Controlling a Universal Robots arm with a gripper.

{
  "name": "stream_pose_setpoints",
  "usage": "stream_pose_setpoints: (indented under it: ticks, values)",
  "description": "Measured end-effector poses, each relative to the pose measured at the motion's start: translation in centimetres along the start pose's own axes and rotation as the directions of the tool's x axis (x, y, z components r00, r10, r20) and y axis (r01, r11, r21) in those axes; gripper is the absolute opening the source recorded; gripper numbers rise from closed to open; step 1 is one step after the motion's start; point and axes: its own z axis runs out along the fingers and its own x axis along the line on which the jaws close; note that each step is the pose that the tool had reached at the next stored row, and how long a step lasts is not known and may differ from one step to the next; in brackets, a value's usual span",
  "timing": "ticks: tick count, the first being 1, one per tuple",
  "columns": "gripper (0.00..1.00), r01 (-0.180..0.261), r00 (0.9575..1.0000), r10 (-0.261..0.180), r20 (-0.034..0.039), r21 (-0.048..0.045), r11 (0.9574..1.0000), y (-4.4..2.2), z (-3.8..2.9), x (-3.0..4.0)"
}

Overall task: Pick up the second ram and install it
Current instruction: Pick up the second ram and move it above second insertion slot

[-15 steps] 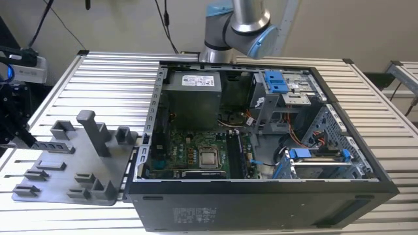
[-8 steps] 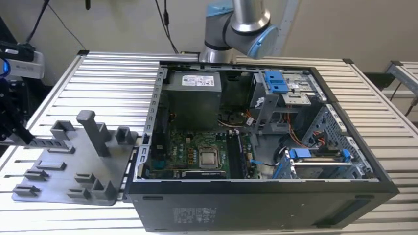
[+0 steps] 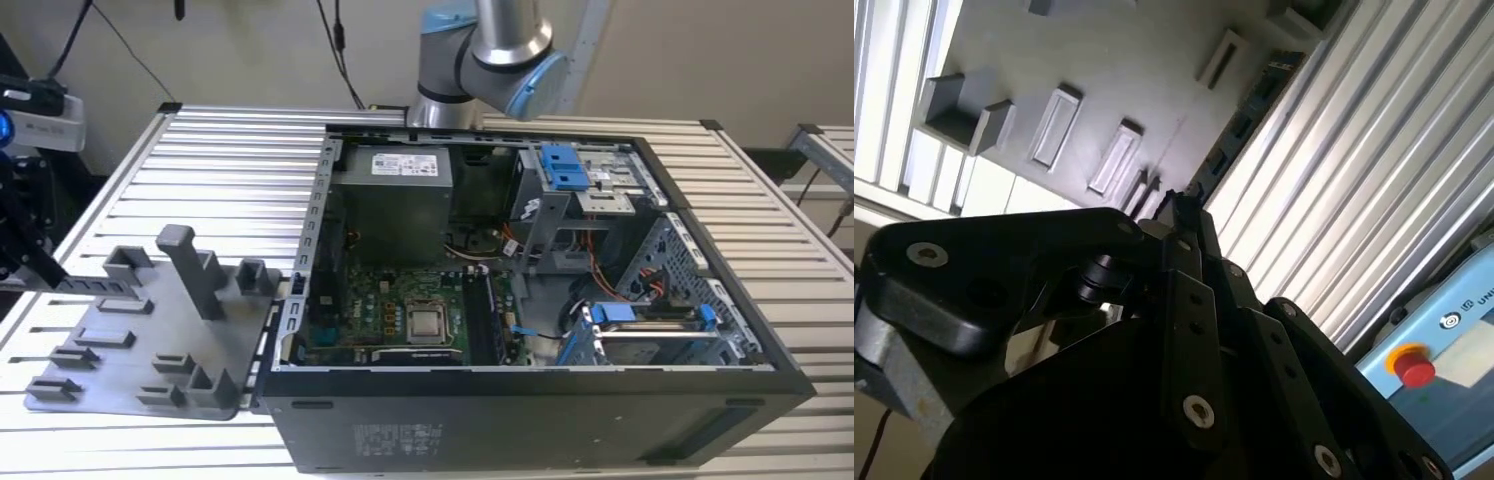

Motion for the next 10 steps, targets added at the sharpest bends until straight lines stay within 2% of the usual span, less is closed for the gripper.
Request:
stream_pose_setpoints:
  ticks: [4,10]
  values:
    - [0.14,0.000,1.0000,0.000,0.0044,-0.0003,1.0000,-0.03,-0.53,-0.01]
    - [0.14,0.000,1.0000,0.000,0.0058,-0.0005,1.0000,-0.07,-1.25,-0.03]
